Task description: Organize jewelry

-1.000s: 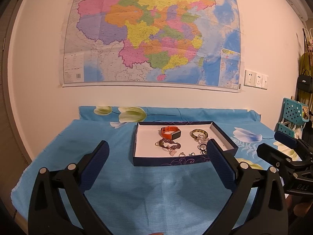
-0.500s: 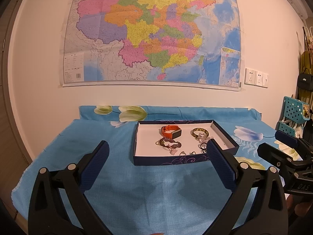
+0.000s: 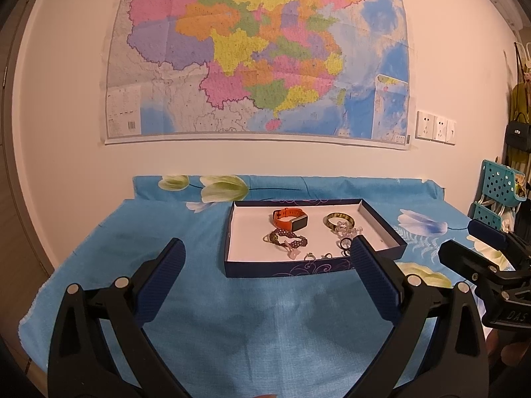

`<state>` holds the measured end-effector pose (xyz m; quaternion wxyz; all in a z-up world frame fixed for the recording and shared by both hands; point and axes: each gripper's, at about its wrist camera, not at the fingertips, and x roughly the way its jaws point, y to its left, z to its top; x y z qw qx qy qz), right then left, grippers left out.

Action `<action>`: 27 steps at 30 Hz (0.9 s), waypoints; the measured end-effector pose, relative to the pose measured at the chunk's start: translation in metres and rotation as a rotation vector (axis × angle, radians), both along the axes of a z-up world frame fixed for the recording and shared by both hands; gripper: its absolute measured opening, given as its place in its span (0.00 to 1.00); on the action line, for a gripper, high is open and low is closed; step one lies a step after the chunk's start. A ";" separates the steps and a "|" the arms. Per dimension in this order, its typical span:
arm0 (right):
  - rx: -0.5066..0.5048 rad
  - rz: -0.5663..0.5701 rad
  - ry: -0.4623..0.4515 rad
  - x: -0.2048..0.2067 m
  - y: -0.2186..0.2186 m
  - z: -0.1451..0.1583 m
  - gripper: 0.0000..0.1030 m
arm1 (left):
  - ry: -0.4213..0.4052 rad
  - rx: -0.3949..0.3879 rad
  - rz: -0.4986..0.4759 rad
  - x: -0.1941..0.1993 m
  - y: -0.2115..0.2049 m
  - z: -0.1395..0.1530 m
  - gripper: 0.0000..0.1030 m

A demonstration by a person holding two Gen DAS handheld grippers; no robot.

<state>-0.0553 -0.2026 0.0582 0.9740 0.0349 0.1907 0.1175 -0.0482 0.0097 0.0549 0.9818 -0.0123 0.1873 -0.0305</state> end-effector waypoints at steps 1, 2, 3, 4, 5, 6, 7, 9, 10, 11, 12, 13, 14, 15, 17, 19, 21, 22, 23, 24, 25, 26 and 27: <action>0.000 0.001 0.002 0.000 0.001 -0.001 0.94 | 0.000 0.002 -0.001 0.000 -0.001 0.000 0.95; -0.001 0.000 0.003 0.000 0.000 0.000 0.94 | 0.002 0.003 -0.002 0.001 -0.002 -0.001 0.95; 0.000 -0.001 0.002 0.000 0.000 0.000 0.94 | 0.002 0.004 -0.004 0.001 -0.003 -0.001 0.95; 0.002 -0.001 0.001 0.000 0.000 0.000 0.94 | 0.002 0.006 -0.006 0.001 -0.003 -0.001 0.95; 0.001 -0.002 0.004 0.001 0.000 0.000 0.94 | 0.001 0.008 -0.007 0.001 -0.004 -0.001 0.95; 0.000 -0.003 0.004 0.000 0.000 0.000 0.94 | 0.001 0.010 -0.008 0.001 -0.005 -0.001 0.95; 0.000 -0.003 0.003 0.000 0.000 0.000 0.94 | 0.001 0.011 -0.010 0.001 -0.006 -0.001 0.95; -0.001 -0.004 0.004 0.000 0.000 0.000 0.94 | 0.001 0.013 -0.011 0.001 -0.006 -0.001 0.95; 0.000 -0.004 0.003 -0.001 0.000 0.000 0.94 | 0.001 0.014 -0.012 0.001 -0.007 -0.001 0.95; 0.000 -0.004 0.003 0.000 0.000 0.000 0.94 | 0.000 0.015 -0.011 0.001 -0.006 -0.002 0.95; -0.001 -0.003 0.005 0.001 -0.001 0.000 0.94 | 0.001 0.014 -0.010 0.001 -0.007 -0.001 0.95; -0.001 -0.003 0.005 0.000 0.000 0.000 0.94 | 0.001 0.014 -0.011 0.001 -0.006 -0.001 0.95; -0.001 -0.003 0.006 0.000 0.000 0.000 0.94 | 0.000 0.014 -0.010 0.001 -0.007 -0.001 0.95; -0.001 -0.004 0.006 0.000 0.000 0.000 0.93 | -0.001 0.015 -0.009 0.001 -0.007 -0.001 0.95; 0.002 -0.002 0.004 0.000 0.000 0.000 0.93 | -0.004 0.019 -0.009 0.001 -0.007 -0.001 0.95; -0.002 -0.005 0.003 0.000 0.000 0.000 0.93 | -0.005 0.018 -0.009 0.001 -0.006 -0.001 0.95; 0.000 -0.003 0.002 0.000 0.001 0.001 0.94 | -0.005 0.020 -0.009 0.001 -0.008 -0.001 0.95; -0.001 -0.004 0.001 0.000 0.001 0.000 0.93 | -0.007 0.021 -0.008 0.001 -0.007 0.000 0.95; -0.002 -0.005 0.000 -0.001 0.001 0.000 0.93 | -0.008 0.023 -0.009 0.001 -0.008 0.000 0.95; 0.000 -0.004 0.002 0.000 0.001 0.001 0.93 | -0.007 0.022 -0.009 0.000 -0.008 0.000 0.95; 0.000 -0.006 0.002 -0.001 0.001 0.000 0.94 | -0.008 0.022 -0.008 0.000 -0.008 0.000 0.95; 0.000 -0.005 0.001 -0.001 0.001 0.000 0.94 | -0.008 0.022 -0.008 0.001 -0.008 0.000 0.95; -0.001 -0.005 0.001 -0.001 0.001 0.000 0.94 | -0.007 0.022 -0.010 0.000 -0.008 0.000 0.95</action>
